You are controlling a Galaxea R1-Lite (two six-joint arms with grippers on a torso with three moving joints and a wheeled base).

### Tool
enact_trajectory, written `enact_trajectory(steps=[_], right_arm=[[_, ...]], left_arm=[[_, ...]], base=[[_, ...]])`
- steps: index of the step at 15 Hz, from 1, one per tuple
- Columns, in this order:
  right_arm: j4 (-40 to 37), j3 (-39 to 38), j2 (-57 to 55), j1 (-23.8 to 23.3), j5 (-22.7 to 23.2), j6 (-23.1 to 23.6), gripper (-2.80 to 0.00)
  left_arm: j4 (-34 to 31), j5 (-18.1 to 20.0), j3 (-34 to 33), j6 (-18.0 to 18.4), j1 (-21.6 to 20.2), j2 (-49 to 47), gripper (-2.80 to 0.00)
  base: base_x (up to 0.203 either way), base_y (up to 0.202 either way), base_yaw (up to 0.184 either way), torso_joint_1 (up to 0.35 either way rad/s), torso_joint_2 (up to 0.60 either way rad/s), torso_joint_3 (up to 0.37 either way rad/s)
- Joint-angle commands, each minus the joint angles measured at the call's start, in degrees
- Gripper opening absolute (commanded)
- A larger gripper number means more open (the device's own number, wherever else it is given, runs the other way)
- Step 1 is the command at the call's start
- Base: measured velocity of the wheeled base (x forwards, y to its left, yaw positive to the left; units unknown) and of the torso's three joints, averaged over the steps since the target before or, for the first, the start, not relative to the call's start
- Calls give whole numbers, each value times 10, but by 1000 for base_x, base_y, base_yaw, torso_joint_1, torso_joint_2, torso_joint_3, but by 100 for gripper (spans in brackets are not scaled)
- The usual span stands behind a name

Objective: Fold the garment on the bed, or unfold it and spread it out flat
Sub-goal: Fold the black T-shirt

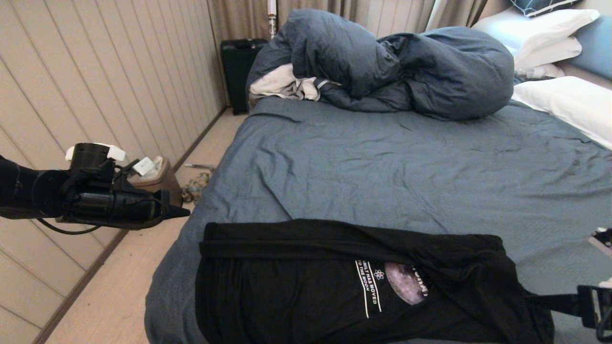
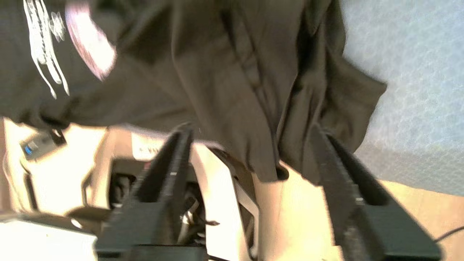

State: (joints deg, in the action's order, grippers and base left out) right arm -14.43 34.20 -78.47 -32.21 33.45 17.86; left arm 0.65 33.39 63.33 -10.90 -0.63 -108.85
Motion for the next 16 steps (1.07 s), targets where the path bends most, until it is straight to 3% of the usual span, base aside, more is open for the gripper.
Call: enact_trajectory(steps=[1,3,5,9,16], right_arm=[[0,18,-16,29,2,-30,-280],[14,45,-51,85,-1,-95,-280],[69,58,-93,130,-16,-117,-280],[201,83,-178,203,-107,-195,-280],[215,63,-200,247,-116,-201,-280]], left_arm=[[1,2,-1,-1,2,1,-280],[1,2,-3,-1,3,1,-280],[1,2,-4,-1,4,0,-280],[1,2,-6,-2,6,0,-280],[9,1,-6,-2,6,-2,-280]], base=[[0,0,0,0,0,0],[0,0,0,0,0,0],[0,0,0,0,0,0],[0,0,0,0,0,0],[0,0,0,0,0,0]])
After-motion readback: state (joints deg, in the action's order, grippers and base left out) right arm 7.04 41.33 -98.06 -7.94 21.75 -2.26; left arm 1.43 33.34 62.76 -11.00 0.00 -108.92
